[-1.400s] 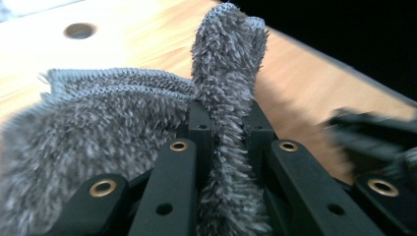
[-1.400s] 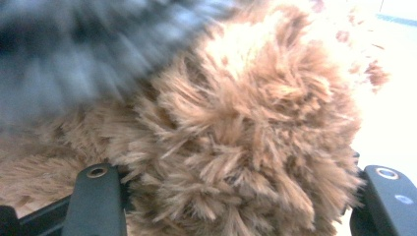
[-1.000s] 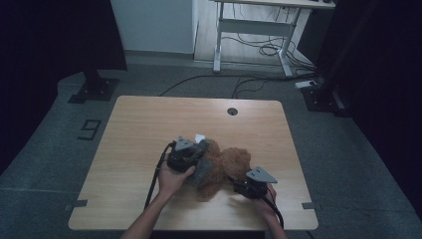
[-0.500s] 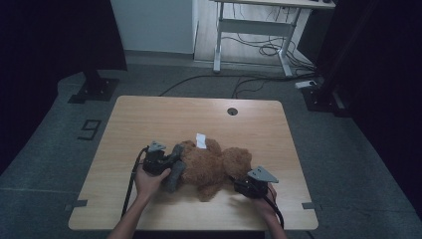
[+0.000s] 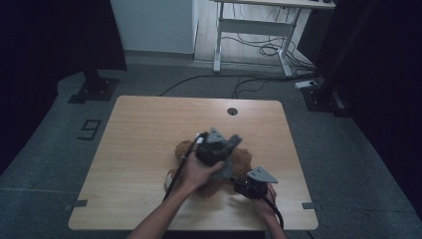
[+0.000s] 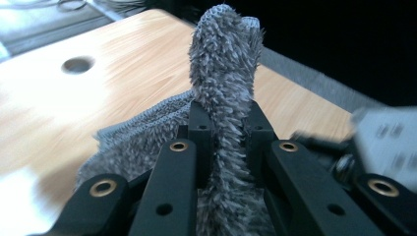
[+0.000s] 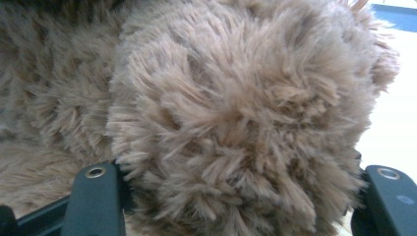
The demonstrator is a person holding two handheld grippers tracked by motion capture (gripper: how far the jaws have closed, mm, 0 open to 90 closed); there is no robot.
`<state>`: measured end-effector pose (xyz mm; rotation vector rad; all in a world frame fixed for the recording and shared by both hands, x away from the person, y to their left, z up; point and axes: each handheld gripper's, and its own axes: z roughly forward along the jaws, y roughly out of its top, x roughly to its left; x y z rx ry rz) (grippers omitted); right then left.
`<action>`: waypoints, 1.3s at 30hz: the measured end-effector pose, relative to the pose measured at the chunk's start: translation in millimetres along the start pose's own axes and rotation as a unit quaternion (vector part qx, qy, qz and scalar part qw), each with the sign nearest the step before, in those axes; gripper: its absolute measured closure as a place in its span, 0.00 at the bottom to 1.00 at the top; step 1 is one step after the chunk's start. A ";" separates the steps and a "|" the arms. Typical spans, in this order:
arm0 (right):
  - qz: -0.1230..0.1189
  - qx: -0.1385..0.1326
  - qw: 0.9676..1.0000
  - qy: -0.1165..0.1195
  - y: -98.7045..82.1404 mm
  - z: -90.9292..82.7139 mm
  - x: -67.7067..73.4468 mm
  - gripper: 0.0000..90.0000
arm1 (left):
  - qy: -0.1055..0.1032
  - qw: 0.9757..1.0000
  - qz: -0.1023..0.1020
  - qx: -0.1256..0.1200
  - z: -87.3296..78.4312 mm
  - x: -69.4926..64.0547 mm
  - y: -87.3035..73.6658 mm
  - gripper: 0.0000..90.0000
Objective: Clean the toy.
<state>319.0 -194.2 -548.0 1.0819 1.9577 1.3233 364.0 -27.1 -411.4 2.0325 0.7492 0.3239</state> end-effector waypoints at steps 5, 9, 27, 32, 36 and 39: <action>0.000 0.002 1.000 0.000 -0.3 -0.8 0.2 0.37 | 0.000 0.998 0.020 0.066 53.1 -25.9 7.3 0.87; 0.000 0.007 1.000 0.001 -0.2 -0.5 -0.3 0.37 | -0.013 0.997 -0.039 0.061 67.6 -7.1 -14.1 0.88; 0.003 0.002 1.000 0.006 0.2 0.4 0.7 0.37 | 0.081 0.992 -0.089 0.042 -18.0 80.3 -61.5 0.88; 0.003 0.001 1.000 0.004 0.1 0.5 0.9 0.36 | 0.106 0.986 -0.122 0.048 -35.2 111.8 -81.5 0.88; 0.003 0.001 1.000 0.004 0.1 0.4 1.1 0.36 | 0.112 0.981 -0.149 0.054 -41.4 128.6 -99.7 0.88; 0.003 0.002 1.000 0.003 0.1 0.5 1.1 0.36 | 0.120 0.979 -0.151 0.061 -46.2 133.4 -105.9 0.88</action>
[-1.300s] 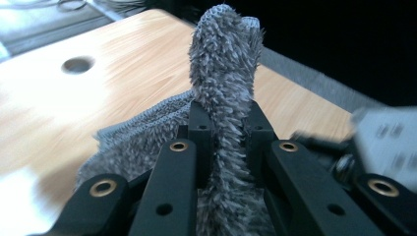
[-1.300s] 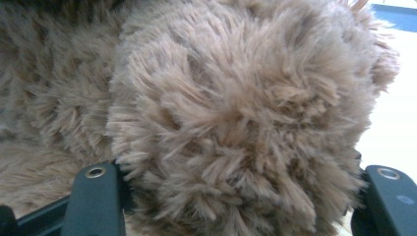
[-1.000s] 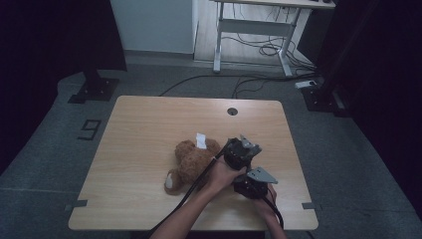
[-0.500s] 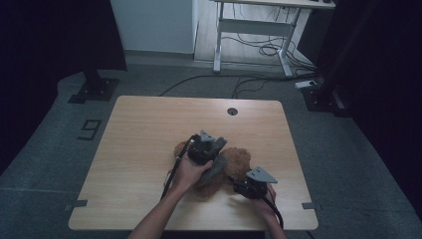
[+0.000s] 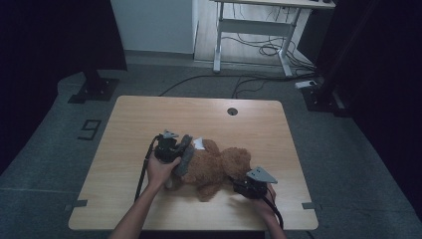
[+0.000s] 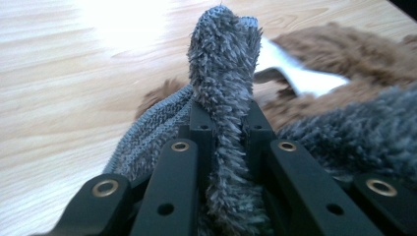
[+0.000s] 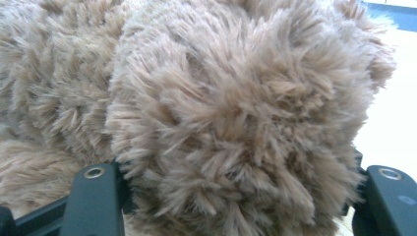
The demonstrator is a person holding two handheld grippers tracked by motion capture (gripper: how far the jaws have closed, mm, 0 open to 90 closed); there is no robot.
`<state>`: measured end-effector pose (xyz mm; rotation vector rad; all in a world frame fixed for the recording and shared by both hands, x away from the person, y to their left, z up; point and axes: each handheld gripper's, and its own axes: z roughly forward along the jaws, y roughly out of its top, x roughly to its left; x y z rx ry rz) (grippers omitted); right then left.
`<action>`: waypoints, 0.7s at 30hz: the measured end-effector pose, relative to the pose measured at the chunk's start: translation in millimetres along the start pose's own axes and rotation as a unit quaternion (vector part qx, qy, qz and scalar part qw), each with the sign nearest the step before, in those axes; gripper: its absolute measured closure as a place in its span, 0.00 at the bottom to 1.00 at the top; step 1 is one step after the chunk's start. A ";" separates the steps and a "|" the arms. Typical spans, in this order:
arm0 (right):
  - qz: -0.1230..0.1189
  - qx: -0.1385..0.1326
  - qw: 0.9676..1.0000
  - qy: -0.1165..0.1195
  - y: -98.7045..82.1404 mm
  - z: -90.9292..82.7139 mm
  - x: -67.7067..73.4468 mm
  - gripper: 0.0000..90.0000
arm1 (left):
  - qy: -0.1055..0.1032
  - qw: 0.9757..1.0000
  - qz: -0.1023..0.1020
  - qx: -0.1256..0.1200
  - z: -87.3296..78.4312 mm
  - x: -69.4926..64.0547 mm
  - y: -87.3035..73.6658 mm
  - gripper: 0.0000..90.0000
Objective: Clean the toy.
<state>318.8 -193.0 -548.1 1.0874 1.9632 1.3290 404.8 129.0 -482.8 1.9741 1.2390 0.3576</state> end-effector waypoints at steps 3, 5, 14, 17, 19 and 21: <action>0.002 0.001 1.000 0.000 0.1 0.0 -0.5 0.37 | 0.016 0.999 0.025 -0.018 -8.0 -2.6 3.9 0.88; 0.004 0.001 1.000 -0.001 0.2 0.0 -0.8 0.37 | 0.009 0.999 0.036 -0.037 -17.5 -9.2 11.6 0.88; 0.003 0.000 1.000 -0.002 0.1 0.0 -0.9 0.37 | -0.078 0.987 0.118 -0.073 -21.2 -107.6 56.4 0.88; 0.003 0.000 1.000 -0.002 0.1 0.1 -1.1 0.37 | -0.101 0.984 0.134 -0.059 -1.4 -141.3 65.7 0.88; 0.003 -0.001 1.000 -0.001 0.0 0.1 -1.2 0.36 | -0.107 0.983 0.140 -0.047 13.1 -156.9 68.7 0.88; 0.004 -0.001 1.000 0.000 -0.1 -0.1 -1.4 0.36 | -0.100 0.984 0.146 -0.023 35.3 -170.6 68.3 0.88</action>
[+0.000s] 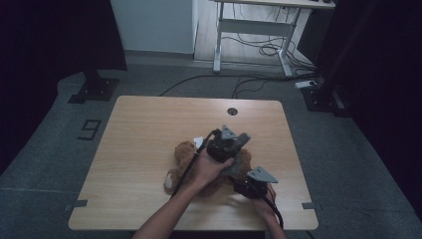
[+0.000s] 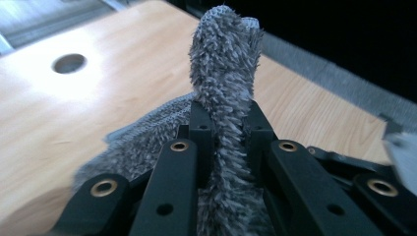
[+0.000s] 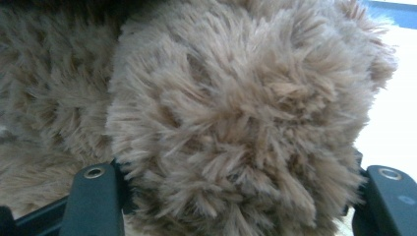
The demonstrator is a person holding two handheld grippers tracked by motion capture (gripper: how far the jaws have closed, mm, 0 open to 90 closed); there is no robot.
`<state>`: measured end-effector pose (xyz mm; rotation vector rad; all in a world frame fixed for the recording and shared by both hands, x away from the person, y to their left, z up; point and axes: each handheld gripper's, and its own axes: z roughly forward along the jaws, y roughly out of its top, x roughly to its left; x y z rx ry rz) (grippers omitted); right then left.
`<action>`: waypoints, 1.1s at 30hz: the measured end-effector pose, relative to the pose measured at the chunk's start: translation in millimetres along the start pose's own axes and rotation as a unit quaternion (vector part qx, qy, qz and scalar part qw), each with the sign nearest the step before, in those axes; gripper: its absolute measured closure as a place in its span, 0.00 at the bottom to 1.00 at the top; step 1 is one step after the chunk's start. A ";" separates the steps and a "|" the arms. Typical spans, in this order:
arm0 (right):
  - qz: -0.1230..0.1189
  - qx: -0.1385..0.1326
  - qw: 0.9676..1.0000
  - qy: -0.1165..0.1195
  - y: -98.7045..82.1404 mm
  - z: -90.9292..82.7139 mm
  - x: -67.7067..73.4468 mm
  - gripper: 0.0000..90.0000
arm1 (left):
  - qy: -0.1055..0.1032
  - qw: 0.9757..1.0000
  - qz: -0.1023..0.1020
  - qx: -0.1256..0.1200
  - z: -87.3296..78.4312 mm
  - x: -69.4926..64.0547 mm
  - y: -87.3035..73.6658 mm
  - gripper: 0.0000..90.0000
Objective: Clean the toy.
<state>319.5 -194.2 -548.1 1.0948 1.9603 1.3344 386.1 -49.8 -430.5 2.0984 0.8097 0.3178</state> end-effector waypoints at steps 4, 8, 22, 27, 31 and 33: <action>0.006 0.005 1.000 0.000 0.0 -0.3 -0.6 0.36 | 0.020 1.000 -0.004 0.019 26.9 1.6 -13.5 0.87; 0.001 0.005 1.000 -0.002 0.1 0.1 0.0 0.37 | 0.023 1.000 -0.015 0.015 16.5 9.8 -17.7 0.88; 0.000 0.003 1.000 -0.004 0.2 0.5 2.1 0.37 | 0.063 0.993 -0.096 0.001 -44.0 86.5 -63.0 0.88; 0.000 0.003 1.000 -0.004 0.2 0.5 1.9 0.37 | 0.088 0.990 -0.112 0.007 -57.9 106.8 -81.4 0.88; 0.001 0.003 1.000 -0.005 0.2 0.5 2.1 0.37 | 0.098 0.987 -0.128 0.009 -66.5 120.7 -98.9 0.88; 0.002 0.003 1.000 -0.006 0.2 0.5 2.1 0.37 | 0.103 0.986 -0.133 0.011 -69.5 125.0 -106.7 0.88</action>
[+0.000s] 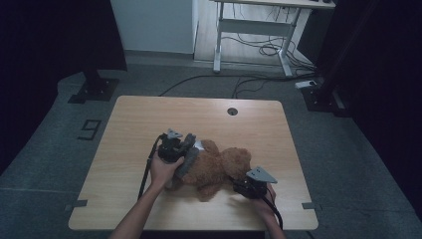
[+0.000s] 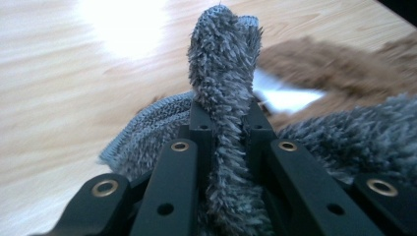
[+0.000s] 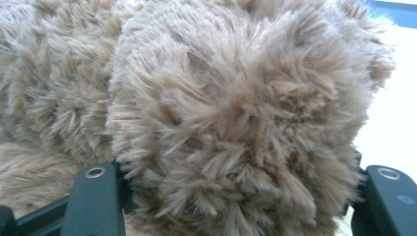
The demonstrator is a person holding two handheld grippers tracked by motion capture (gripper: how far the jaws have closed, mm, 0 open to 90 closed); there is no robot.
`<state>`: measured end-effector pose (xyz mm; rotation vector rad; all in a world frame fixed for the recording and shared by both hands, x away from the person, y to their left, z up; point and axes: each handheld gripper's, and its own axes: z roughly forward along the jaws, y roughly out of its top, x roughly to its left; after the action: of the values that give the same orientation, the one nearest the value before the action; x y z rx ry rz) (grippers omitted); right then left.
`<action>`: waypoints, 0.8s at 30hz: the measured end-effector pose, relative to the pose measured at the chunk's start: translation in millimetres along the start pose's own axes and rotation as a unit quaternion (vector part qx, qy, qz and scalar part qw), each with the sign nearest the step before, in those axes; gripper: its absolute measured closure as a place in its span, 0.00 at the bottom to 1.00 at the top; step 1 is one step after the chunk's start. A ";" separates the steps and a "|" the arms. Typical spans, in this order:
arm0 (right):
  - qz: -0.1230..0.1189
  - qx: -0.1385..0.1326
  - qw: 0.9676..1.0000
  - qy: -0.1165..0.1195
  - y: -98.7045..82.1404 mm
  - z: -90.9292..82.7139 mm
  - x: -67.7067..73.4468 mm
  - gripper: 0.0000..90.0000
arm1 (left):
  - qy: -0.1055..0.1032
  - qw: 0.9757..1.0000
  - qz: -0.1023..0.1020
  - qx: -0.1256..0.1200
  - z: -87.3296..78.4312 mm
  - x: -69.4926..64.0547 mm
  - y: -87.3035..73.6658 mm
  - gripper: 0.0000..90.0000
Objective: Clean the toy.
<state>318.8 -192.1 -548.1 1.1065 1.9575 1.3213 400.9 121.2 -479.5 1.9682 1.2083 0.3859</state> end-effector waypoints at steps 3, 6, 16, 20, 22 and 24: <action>0.001 0.000 1.000 -0.001 0.0 0.1 0.1 0.37 | 0.011 1.000 -0.001 0.004 -0.8 7.3 -8.1 0.88; 0.000 0.001 1.000 -0.004 0.2 0.2 0.7 0.38 | 0.022 1.000 -0.009 0.014 0.4 17.5 -17.7 0.88; -0.005 0.001 1.000 -0.027 4.2 9.6 3.5 0.40 | 0.028 0.999 -0.023 0.040 11.3 33.6 -30.8 0.88; -0.001 -0.001 1.000 -0.029 6.9 16.0 2.7 0.40 | 0.024 0.998 -0.041 0.041 19.1 42.2 -20.9 0.88; 0.001 0.002 1.000 -0.031 9.3 19.8 1.8 0.40 | 0.024 0.998 -0.045 0.042 23.6 44.4 -17.2 0.88; 0.004 0.003 0.999 -0.034 11.4 24.2 0.4 0.40 | 0.027 0.998 -0.047 0.043 27.6 46.2 -12.0 0.88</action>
<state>341.4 -177.8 -546.8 1.1488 1.9114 1.2670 433.4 150.9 -512.6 1.9747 1.3669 0.3450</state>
